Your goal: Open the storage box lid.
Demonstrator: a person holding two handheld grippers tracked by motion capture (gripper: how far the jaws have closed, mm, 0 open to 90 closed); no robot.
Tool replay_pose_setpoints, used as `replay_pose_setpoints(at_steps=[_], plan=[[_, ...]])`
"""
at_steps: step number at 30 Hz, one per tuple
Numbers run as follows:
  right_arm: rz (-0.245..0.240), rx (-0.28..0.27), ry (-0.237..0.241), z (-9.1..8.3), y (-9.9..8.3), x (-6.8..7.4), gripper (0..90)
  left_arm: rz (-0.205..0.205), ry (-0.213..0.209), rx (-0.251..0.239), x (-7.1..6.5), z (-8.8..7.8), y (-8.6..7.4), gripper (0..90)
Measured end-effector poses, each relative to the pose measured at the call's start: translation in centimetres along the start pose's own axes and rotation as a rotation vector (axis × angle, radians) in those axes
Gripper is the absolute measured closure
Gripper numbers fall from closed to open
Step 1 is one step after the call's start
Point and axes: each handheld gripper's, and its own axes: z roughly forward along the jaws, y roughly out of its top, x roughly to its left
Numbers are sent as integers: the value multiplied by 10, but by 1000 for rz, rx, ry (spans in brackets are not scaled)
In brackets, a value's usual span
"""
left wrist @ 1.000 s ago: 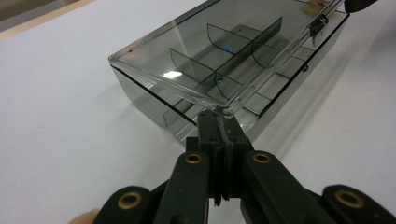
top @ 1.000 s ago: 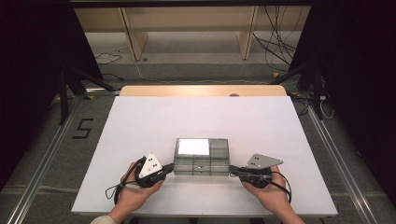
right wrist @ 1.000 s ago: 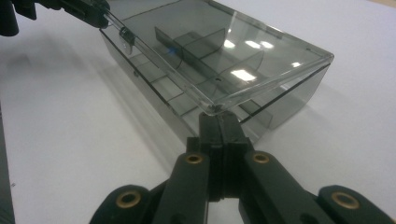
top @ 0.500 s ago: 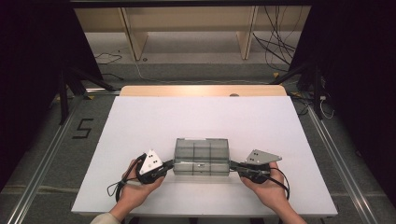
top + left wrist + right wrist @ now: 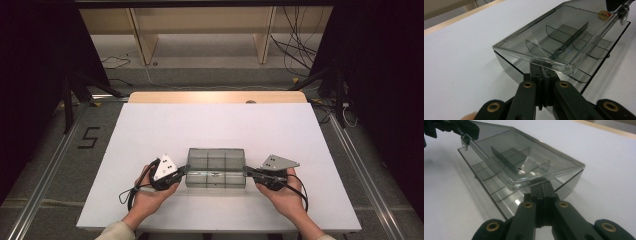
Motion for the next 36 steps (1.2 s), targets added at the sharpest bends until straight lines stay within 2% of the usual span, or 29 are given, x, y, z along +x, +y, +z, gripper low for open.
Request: replay_pose_setpoints(at_steps=[36], plan=[[23, -23, -86, 26, 19, -16, 900, 6, 41, -34, 18, 26, 22, 893]])
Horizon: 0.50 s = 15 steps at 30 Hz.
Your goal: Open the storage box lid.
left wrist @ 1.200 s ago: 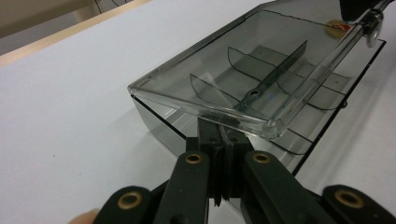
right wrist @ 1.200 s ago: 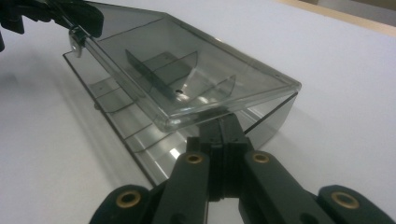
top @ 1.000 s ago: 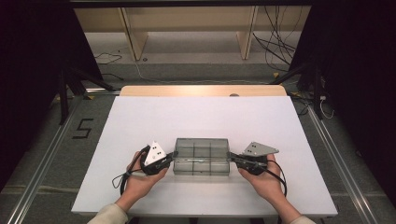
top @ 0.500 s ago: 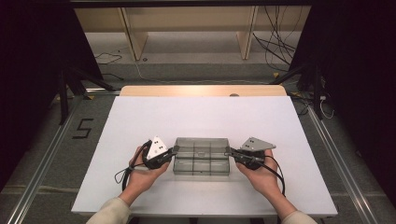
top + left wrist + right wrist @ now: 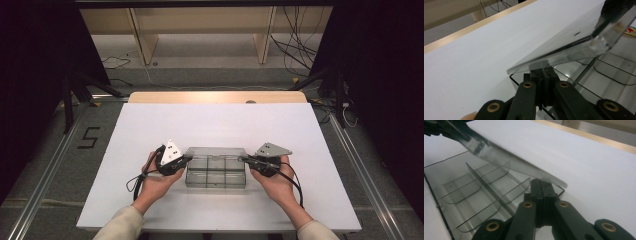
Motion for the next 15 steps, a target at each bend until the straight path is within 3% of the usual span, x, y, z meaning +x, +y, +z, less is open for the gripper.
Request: replay_pose_setpoints(at_steps=[15], plan=[[10, 0, -41, 10, 4, -4, 900, -22, 22, -9, 8, 8, 1, 894]])
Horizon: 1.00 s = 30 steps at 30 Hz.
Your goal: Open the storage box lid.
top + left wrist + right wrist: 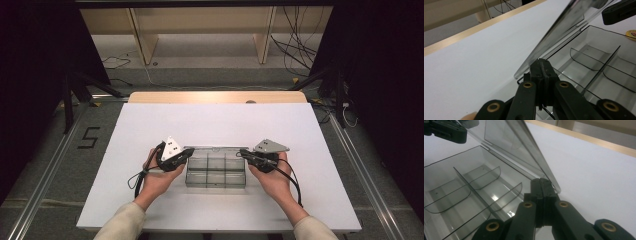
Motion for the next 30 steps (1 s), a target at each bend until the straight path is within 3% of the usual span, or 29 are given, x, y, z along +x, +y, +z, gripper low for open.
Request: replay_pose_setpoints(at_steps=[30], plan=[[21, 8, -41, 14, 4, -6, 900, -62, 32, 15, 11, 19, -6, 893]])
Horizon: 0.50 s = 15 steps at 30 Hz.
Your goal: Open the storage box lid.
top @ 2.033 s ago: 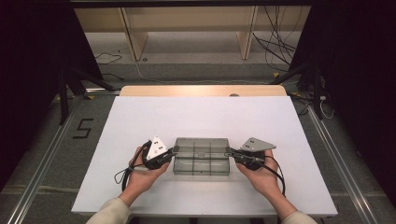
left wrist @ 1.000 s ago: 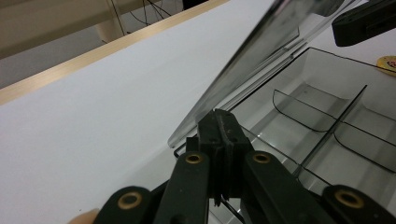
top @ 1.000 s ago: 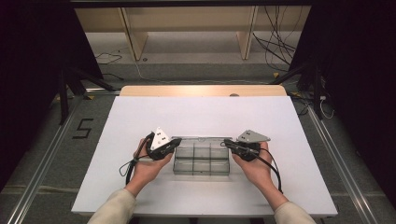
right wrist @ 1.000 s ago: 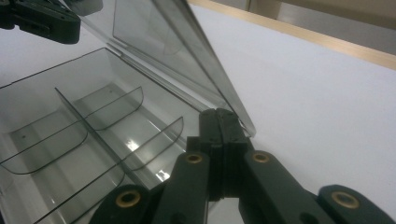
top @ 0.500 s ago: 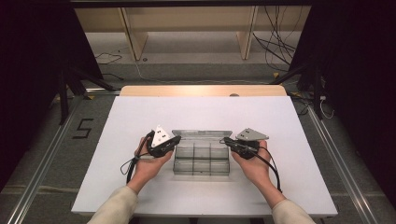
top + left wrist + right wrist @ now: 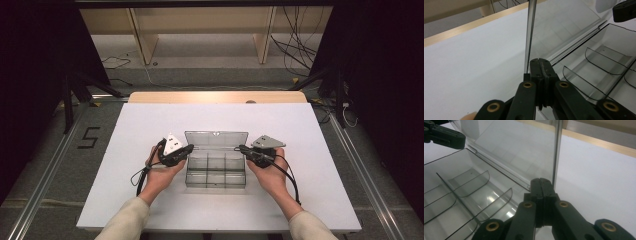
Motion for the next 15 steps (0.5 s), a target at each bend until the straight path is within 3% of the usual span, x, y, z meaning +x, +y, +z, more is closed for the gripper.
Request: replay_pose_setpoints(at_steps=[15], plan=[[16, -1, -21, 0, 0, -4, 900, -18, 12, 7, 5, 2, -2, 877]])
